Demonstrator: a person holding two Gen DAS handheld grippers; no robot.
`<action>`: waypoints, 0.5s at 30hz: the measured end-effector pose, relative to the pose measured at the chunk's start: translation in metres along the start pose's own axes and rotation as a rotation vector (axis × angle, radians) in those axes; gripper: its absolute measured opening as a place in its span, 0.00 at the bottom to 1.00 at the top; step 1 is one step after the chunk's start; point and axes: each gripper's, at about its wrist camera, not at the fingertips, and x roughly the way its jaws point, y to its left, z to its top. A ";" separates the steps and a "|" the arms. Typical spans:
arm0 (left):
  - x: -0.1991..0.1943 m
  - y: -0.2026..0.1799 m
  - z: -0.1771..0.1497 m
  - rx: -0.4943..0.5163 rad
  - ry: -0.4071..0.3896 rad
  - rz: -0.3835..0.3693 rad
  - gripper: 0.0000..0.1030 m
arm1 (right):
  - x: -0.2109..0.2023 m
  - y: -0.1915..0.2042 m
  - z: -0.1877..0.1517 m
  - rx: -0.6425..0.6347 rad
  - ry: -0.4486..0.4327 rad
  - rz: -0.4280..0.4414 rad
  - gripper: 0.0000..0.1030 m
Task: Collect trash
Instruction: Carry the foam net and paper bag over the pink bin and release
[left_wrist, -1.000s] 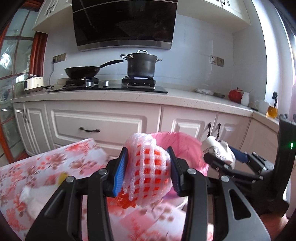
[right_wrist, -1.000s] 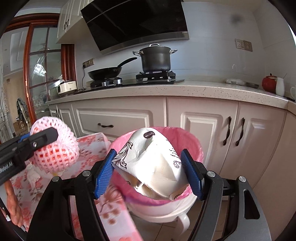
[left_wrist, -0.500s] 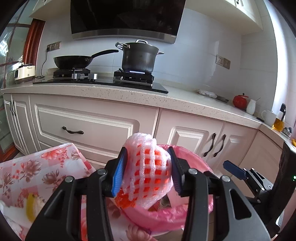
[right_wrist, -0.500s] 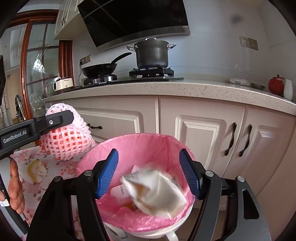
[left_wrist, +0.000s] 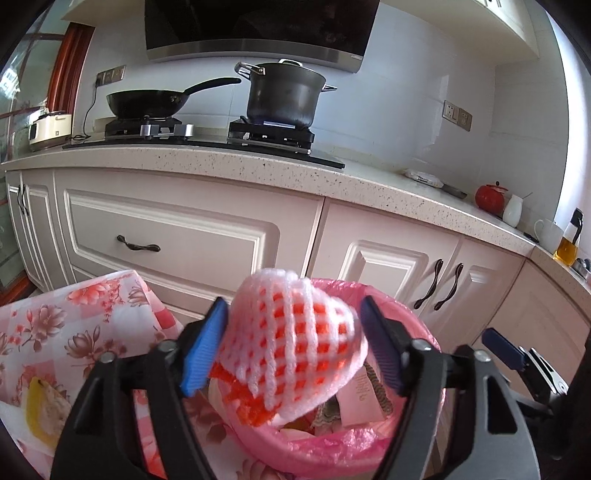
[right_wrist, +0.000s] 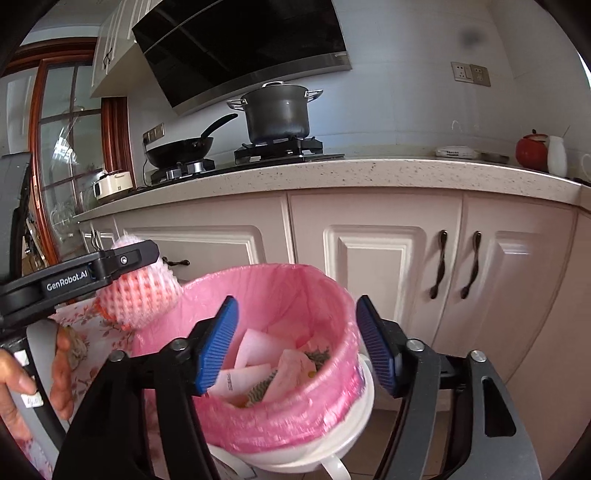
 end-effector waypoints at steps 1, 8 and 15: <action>-0.002 0.000 -0.001 -0.003 -0.001 -0.001 0.77 | -0.004 0.000 -0.001 -0.002 -0.004 0.000 0.67; -0.015 -0.008 0.003 0.028 -0.012 -0.017 0.81 | -0.030 0.001 -0.002 0.008 -0.026 -0.011 0.67; -0.062 0.009 -0.003 0.001 -0.053 0.043 0.95 | -0.052 0.017 -0.001 -0.005 -0.031 0.020 0.67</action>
